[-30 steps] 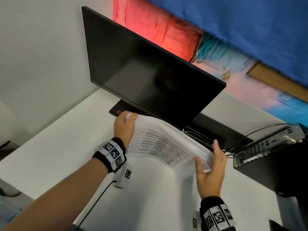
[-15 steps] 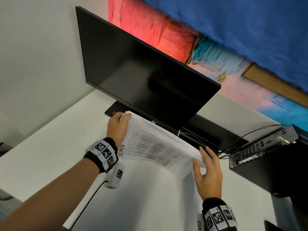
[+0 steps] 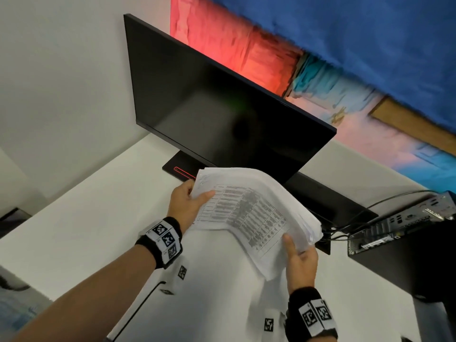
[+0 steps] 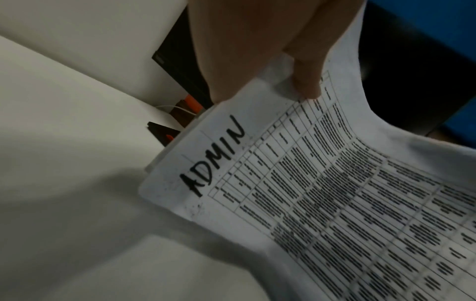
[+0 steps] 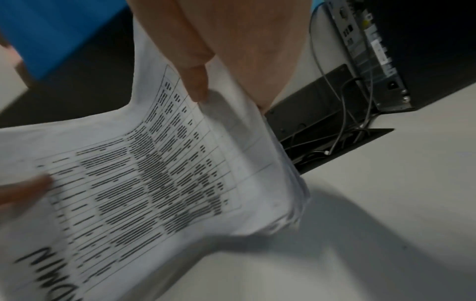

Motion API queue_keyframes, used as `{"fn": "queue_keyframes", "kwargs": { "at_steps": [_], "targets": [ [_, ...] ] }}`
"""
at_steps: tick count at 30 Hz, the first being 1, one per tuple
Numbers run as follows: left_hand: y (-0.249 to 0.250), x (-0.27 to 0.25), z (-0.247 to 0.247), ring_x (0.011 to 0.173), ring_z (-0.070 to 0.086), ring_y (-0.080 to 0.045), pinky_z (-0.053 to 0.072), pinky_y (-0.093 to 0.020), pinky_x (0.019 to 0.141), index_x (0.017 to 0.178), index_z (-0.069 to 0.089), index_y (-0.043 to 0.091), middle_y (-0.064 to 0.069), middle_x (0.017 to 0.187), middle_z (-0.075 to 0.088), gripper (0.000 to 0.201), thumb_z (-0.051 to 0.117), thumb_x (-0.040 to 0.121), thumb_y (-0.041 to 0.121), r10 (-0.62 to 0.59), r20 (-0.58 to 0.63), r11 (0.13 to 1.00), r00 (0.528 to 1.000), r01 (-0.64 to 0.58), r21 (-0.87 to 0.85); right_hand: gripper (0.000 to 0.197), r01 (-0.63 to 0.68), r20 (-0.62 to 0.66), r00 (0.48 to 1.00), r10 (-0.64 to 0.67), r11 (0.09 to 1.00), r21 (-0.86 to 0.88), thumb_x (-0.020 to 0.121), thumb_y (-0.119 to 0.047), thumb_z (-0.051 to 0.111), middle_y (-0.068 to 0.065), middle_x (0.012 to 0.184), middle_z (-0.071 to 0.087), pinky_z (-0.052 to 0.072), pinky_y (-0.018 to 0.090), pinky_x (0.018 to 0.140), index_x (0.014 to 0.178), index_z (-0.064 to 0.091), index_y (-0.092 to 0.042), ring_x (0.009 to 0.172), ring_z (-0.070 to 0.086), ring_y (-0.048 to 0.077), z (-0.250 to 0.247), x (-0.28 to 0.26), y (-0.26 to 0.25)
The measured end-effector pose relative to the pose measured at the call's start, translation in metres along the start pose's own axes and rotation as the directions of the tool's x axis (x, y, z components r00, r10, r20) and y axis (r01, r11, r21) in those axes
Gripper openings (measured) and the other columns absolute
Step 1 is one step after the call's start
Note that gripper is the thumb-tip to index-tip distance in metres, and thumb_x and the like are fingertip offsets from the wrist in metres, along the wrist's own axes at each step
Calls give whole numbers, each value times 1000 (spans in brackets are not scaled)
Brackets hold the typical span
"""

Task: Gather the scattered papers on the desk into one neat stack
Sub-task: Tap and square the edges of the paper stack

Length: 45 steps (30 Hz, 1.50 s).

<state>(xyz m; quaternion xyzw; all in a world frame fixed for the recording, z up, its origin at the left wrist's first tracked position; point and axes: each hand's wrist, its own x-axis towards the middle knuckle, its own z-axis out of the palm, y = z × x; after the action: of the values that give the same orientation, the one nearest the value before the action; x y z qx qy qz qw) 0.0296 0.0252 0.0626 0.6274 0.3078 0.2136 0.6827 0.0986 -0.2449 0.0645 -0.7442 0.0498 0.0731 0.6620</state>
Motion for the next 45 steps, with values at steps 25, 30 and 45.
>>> {"fn": "queue_keyframes", "kwargs": {
  "at_steps": [25, 30, 45],
  "targets": [
    [28, 24, 12, 69, 66, -25, 58, -47, 76, 68, 62, 20, -6, 72, 69, 38, 64, 71, 58, -110, -118, 988, 987, 96, -119, 42, -37, 32, 999, 33, 990, 139, 90, -25, 69, -4, 111, 68, 53, 16, 71, 130, 56, -24, 92, 71, 5, 0, 11, -23],
    [30, 24, 17, 66, 64, -25, 56, -41, 70, 62, 56, 21, -8, 69, 67, 38, 64, 79, 54, -59, -149, 997, 987, 53, -47, 29, -62, -112, 990, 82, 982, 176, 96, -49, 53, -1, 93, 63, 44, 27, 71, 92, 64, -23, 86, 60, 16, 10, 14, -39],
    [-3, 32, -8, 109, 68, -26, 57, -42, 91, 122, 60, 11, -5, 116, 72, 62, 89, 68, 6, -190, 116, 978, 975, 178, 108, 56, -123, 57, 990, 131, 983, -134, 80, 4, 72, 9, 121, 69, 47, 44, 102, 130, 58, -17, 114, 62, 28, -14, 28, -4]
  ]
}}
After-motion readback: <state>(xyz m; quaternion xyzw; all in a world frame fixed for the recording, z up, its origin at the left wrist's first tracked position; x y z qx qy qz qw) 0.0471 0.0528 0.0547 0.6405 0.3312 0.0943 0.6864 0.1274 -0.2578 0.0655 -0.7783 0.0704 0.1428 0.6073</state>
